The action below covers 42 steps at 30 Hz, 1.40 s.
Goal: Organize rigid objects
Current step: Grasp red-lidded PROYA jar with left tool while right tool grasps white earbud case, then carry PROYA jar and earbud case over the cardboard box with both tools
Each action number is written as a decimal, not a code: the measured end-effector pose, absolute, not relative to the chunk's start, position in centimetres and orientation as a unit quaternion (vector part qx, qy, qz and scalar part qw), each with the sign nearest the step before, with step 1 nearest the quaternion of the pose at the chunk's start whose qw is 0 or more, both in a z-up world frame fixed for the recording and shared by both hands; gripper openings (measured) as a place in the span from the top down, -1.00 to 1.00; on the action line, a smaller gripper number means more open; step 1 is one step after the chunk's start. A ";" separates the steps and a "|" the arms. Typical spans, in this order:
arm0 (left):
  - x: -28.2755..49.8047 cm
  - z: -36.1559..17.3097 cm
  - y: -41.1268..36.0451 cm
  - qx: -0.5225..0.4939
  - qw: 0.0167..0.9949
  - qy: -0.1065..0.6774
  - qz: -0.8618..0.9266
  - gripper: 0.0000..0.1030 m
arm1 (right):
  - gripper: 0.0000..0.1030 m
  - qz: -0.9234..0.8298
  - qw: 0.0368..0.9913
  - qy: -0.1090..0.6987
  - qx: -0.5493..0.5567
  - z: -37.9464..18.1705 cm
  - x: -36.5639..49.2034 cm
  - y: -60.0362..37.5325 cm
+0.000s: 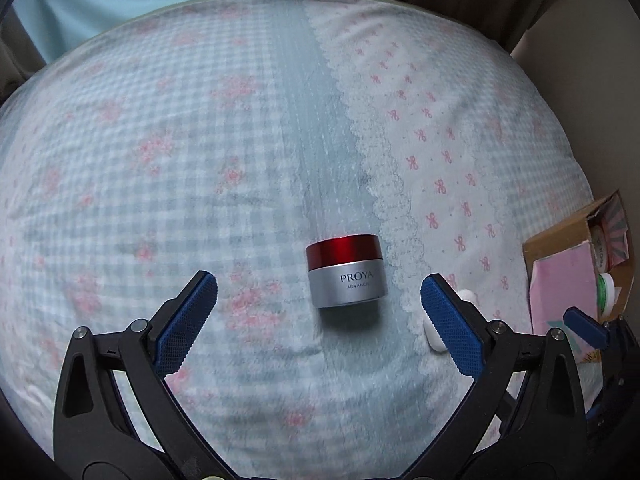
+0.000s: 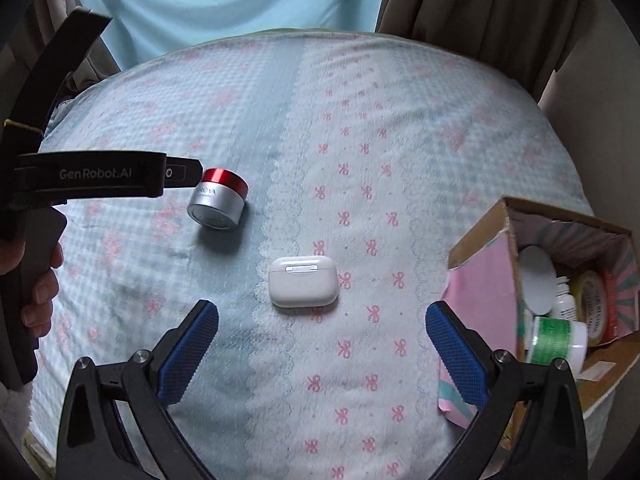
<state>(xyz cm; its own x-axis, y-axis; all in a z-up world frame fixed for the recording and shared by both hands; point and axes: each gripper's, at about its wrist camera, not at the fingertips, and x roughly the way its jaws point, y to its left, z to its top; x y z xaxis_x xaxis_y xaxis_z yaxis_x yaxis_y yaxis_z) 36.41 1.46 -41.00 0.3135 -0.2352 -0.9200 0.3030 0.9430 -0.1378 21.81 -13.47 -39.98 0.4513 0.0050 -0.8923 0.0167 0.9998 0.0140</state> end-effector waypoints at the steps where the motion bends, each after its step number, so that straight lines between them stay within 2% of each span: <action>1: 36.5 -41.8 1.1 0.030 0.810 0.562 -0.167 -0.95 | -1.00 -0.005 0.853 0.521 0.009 -40.8 22.0 -13.4; 5: 36.8 -44.8 -0.3 0.035 0.806 0.565 -0.174 -0.90 | -0.99 0.000 0.856 0.518 0.001 -44.1 22.6 -13.1; 7: 36.9 -46.1 -0.8 0.038 0.803 0.569 -0.174 -0.82 | -0.82 0.005 0.855 0.518 -0.005 -45.3 23.0 -12.9; 12: 37.1 -47.1 -1.6 0.054 0.813 0.558 -0.156 -0.78 | -0.64 0.017 0.857 0.515 -0.008 -47.1 24.2 -12.4; 14: 37.3 -47.2 -1.8 0.060 0.818 0.553 -0.146 -0.63 | -0.62 0.015 0.862 0.506 -0.013 -47.1 24.3 -12.2; 16: 37.3 -47.1 -1.8 0.062 0.821 0.549 -0.145 -0.42 | -0.36 0.019 0.864 0.503 -0.015 -47.0 24.5 -11.9; 17: 37.3 -46.9 -1.8 0.056 0.822 0.547 -0.149 -0.35 | -0.29 0.020 0.865 0.500 -0.017 -47.0 24.6 -11.7; 18: 37.2 -46.7 -1.8 0.051 0.822 0.545 -0.155 -0.12 | -0.16 0.021 0.866 0.499 -0.023 -46.9 24.7 -11.4; 19: 37.0 -46.4 -1.8 0.050 0.823 0.543 -0.158 -0.05 | -0.09 0.020 0.866 0.499 -0.031 -46.9 24.8 -11.1; 32: 36.4 -45.7 -0.8 0.033 0.829 0.536 -0.155 -0.03 | -0.09 0.021 0.863 0.505 -0.024 -46.6 24.9 -11.4; 42: 35.3 -41.1 0.3 0.021 0.841 0.517 -0.157 -0.03 | -0.08 0.015 0.867 0.497 -0.014 -43.2 23.9 -11.9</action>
<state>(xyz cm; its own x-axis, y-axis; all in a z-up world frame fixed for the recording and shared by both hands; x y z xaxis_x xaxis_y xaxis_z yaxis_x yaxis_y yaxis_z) 35.26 0.25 -41.08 0.4156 -0.2420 -0.8768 0.2846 0.9502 -0.1273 23.89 -11.88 -43.18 0.5052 0.0125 -0.8629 -0.0407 0.9991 -0.0094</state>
